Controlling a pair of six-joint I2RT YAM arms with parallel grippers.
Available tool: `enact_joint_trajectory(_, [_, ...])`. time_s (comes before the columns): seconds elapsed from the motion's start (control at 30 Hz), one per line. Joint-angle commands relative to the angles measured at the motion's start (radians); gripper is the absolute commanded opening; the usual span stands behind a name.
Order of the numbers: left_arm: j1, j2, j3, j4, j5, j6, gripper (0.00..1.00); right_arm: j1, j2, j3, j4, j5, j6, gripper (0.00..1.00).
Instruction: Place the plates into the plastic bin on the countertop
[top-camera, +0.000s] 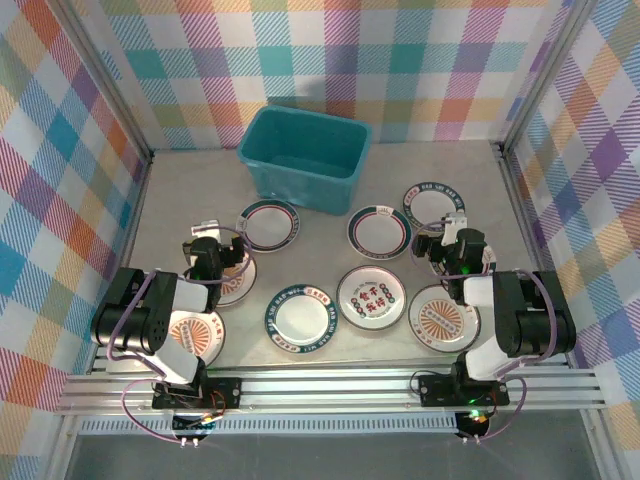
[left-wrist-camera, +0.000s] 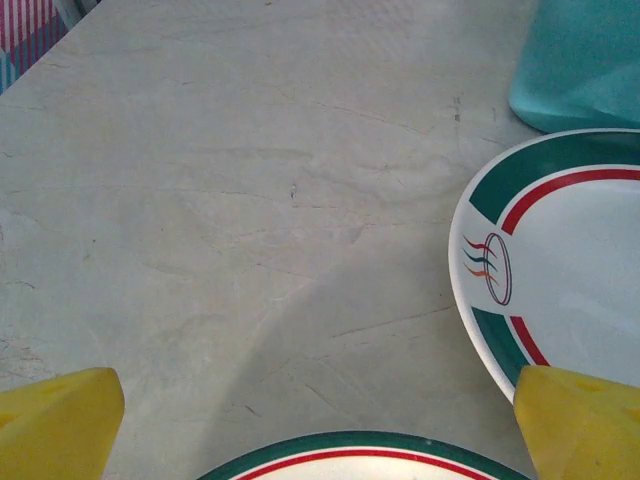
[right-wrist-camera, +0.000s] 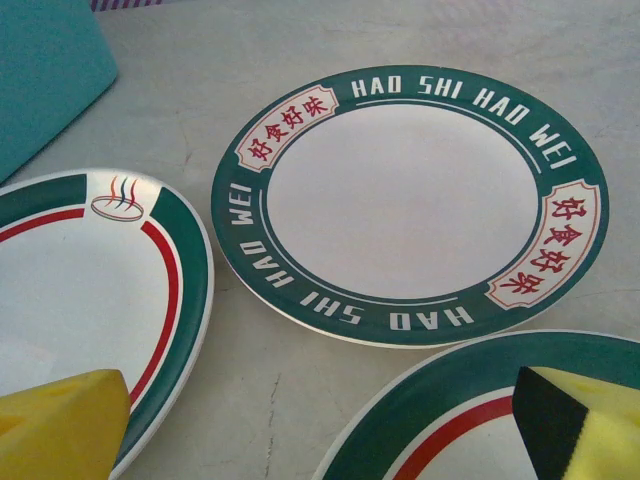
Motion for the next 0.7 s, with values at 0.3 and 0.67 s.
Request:
enact_joint_trajectory(0.3, [0.014,-0.010,0.025,0.007,0.039,-0.021,1.00,-0.006,-0.001,0.020,0.032,-0.023,-0.010,0.99])
enact_joint_trajectory(0.67, [0.014,-0.009,0.026,0.008,0.040,-0.020,1.00,-0.006,-0.001,0.021,0.031,-0.028,-0.012,0.99])
